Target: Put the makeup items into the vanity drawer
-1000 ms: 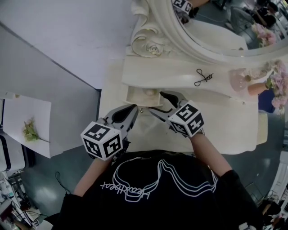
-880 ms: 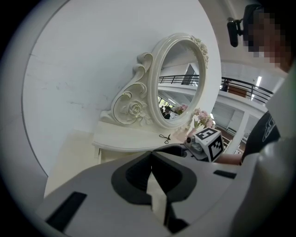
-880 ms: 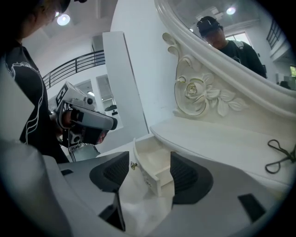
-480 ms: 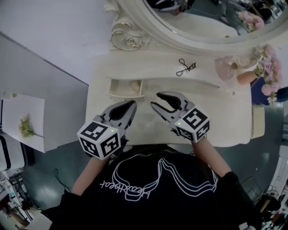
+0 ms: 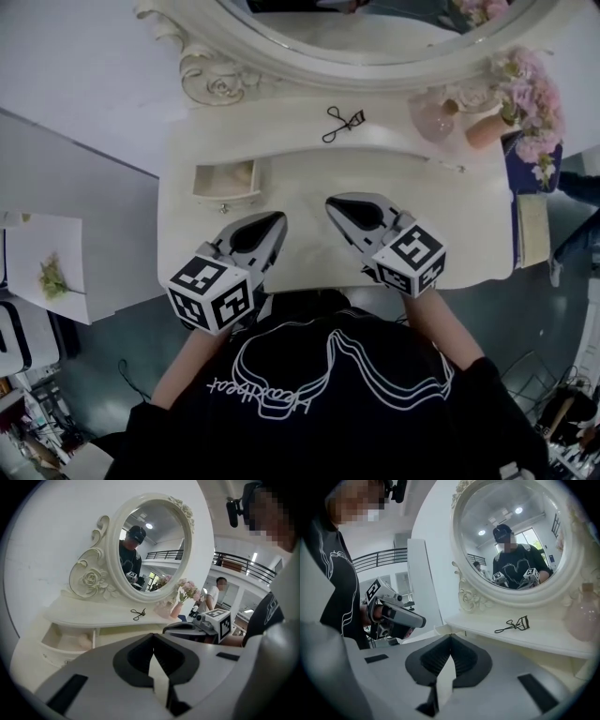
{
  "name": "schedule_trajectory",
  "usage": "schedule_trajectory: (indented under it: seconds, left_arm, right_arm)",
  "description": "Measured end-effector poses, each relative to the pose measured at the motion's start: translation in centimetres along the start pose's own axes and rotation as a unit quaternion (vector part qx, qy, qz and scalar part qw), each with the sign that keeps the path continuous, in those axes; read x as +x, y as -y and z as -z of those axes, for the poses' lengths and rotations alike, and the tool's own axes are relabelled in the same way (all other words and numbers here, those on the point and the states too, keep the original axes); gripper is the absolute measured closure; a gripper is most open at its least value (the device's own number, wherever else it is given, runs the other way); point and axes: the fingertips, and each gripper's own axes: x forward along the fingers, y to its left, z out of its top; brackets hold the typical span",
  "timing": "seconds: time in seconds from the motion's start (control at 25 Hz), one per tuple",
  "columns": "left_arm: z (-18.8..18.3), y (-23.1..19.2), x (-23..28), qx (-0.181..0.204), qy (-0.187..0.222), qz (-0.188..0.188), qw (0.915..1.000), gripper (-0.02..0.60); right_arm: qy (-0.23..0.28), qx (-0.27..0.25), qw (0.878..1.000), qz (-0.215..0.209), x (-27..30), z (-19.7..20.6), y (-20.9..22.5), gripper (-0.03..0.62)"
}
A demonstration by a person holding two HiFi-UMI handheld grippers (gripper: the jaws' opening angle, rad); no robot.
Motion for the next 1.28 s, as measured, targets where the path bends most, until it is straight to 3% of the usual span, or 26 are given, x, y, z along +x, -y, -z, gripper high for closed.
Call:
schedule_trajectory:
  seconds: [0.2, 0.44, 0.68, 0.96, 1.28]
  left_arm:
    - [-0.1, 1.4, 1.1, 0.011, -0.008, 0.009, 0.9999, 0.577]
    - [-1.4, 1.4, 1.8, 0.022, -0.008, 0.012, 0.9997, 0.577]
    - [-2.5, 0.4, 2.2, 0.034, -0.016, 0.016, 0.9992, 0.577]
    - [-3.2, -1.2, 2.5, 0.035, -0.030, 0.021, 0.9987, 0.577]
    - [-3.4, -2.9, 3.1, 0.022, -0.040, 0.023, 0.9987, 0.577]
  right_arm:
    - [0.004, -0.001, 1.000, 0.029, -1.8, -0.5, 2.7, 0.575]
    - [-0.001, -0.009, 0.998, 0.062, -2.0, -1.7, 6.5, 0.425]
    - [-0.033, -0.023, 0.996, 0.086, -0.4, -1.8, 10.4, 0.330]
    - [-0.082, -0.067, 0.986, 0.125, 0.9, -1.9, 14.6, 0.307]
    - [-0.148, -0.108, 0.974, 0.133, 3.2, -0.8, 17.8, 0.280]
